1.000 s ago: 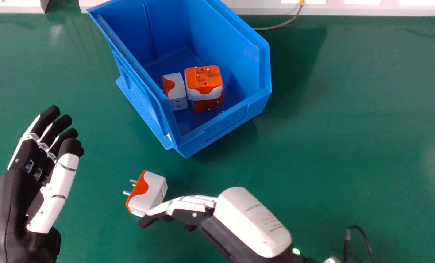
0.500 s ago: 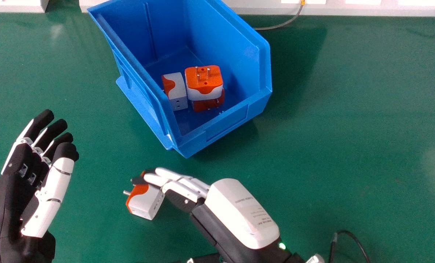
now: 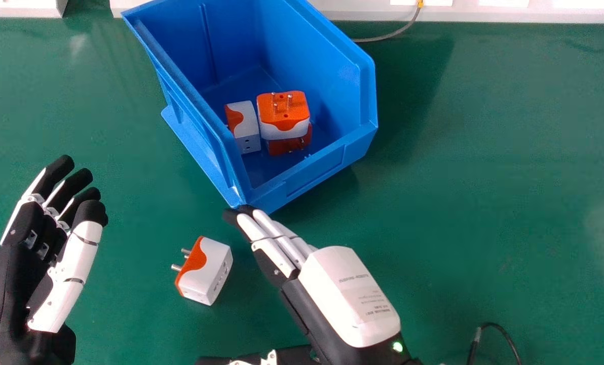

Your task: Pick all objects and put in blue box

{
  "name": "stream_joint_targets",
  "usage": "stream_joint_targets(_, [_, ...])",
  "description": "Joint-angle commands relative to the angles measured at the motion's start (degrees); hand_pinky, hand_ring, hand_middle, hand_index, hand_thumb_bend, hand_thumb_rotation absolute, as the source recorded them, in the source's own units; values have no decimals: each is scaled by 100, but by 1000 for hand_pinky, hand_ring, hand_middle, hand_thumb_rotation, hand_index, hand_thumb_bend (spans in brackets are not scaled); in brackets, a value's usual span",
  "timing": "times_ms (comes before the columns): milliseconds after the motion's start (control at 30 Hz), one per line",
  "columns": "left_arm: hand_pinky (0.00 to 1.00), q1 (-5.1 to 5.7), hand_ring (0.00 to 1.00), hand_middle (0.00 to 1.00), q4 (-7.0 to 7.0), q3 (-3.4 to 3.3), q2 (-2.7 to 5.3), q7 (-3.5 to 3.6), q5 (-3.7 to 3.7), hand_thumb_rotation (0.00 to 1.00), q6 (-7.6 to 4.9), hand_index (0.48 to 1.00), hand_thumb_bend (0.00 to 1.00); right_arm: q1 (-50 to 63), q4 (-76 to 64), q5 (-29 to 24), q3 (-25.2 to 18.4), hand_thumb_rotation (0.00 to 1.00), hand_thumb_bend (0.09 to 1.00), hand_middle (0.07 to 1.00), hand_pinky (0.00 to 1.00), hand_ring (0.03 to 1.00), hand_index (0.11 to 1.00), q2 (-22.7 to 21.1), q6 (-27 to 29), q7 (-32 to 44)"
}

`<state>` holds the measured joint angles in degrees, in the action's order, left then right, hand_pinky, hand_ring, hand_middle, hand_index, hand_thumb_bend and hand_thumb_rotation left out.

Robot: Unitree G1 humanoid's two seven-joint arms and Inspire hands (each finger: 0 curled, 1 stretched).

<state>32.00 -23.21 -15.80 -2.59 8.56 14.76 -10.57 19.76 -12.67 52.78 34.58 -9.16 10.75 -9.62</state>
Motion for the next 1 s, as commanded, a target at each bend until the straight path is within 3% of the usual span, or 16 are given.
stream_joint_targets(0, [795,34,842,856,-175,-1,12,-27,7,437,-15,858,517,29,-44,62,296,680,604,976,774,927,954,272,-76,-88])
stream_joint_targets(200, [788,21,839,855,-175,9,19,-25,9,439,-35,856,517,-114,174,164,402,633,613,967,756,918,943,319,-207,-177])
stream_joint_targets(367, [783,41,838,854,-274,39,7,-62,-57,441,22,854,512,-262,311,161,496,586,614,953,727,900,915,330,-303,-126])
stream_joint_targets(567, [779,37,837,852,-318,40,-16,-99,-73,450,85,851,517,-384,372,168,602,551,619,935,693,877,895,328,-418,-52])
stream_joint_targets(733, [779,-3,837,853,-313,44,-24,-85,-3,451,114,851,516,-495,410,116,637,549,618,930,682,870,900,427,-618,95])
stream_joint_targets(967, [782,-39,838,854,-340,52,-69,-93,-36,449,169,854,516,-721,579,41,686,558,615,932,687,872,902,657,-907,137])
